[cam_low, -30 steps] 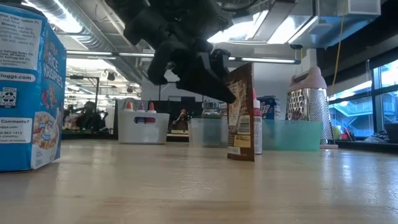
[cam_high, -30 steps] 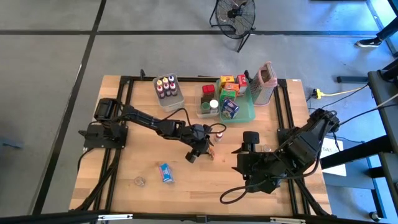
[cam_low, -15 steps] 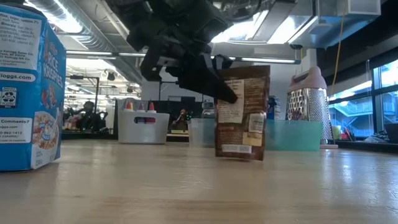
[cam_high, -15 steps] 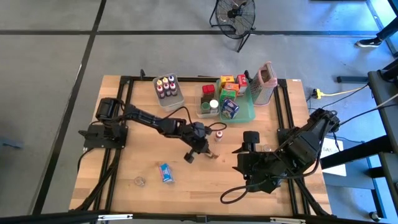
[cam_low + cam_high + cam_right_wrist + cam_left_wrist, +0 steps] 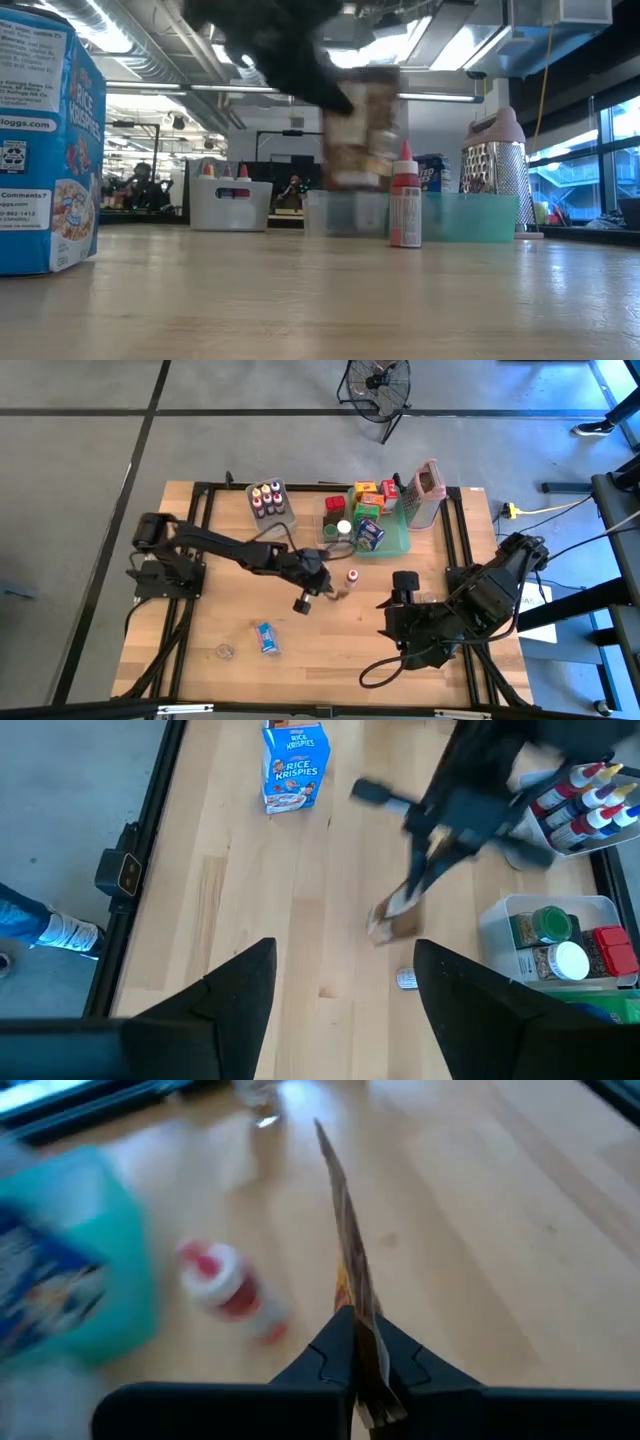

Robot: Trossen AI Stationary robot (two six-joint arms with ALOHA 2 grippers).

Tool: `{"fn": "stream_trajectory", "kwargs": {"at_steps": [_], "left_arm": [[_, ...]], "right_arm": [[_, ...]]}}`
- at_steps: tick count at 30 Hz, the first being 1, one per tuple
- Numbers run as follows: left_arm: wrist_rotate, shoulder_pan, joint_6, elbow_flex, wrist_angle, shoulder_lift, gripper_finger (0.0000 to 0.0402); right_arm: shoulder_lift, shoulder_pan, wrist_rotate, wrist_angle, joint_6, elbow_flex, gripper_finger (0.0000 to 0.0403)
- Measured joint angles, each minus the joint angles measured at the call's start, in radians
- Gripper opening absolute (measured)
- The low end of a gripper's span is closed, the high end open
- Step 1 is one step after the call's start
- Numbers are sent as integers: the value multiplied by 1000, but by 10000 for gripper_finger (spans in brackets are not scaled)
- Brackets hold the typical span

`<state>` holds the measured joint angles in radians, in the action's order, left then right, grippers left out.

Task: Pick & Place Kitchen Items
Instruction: Put the orange seasoning pack into the white bin

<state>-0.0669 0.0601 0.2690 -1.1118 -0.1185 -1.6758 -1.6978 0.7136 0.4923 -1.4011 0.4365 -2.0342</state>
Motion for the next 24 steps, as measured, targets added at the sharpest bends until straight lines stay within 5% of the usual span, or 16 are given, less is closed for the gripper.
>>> {"fn": "stream_trajectory", "kwargs": {"at_steps": [7, 11, 16, 24], "left_arm": [[310, -39, -64, 0, -198, 218, 2], [484, -114, -227, 0, -222, 302, 2], [536, -222, -436, 0, -199, 319, 2], [534, -336, -521, 0, -127, 219, 1]], "right_arm": [[19, 8, 0, -9, -8, -1, 238], [19, 8, 1, -10, -17, -1, 238], [31, 7, 4, -10, -21, 0, 238], [37, 5, 30, -12, -21, 0, 238]]}}
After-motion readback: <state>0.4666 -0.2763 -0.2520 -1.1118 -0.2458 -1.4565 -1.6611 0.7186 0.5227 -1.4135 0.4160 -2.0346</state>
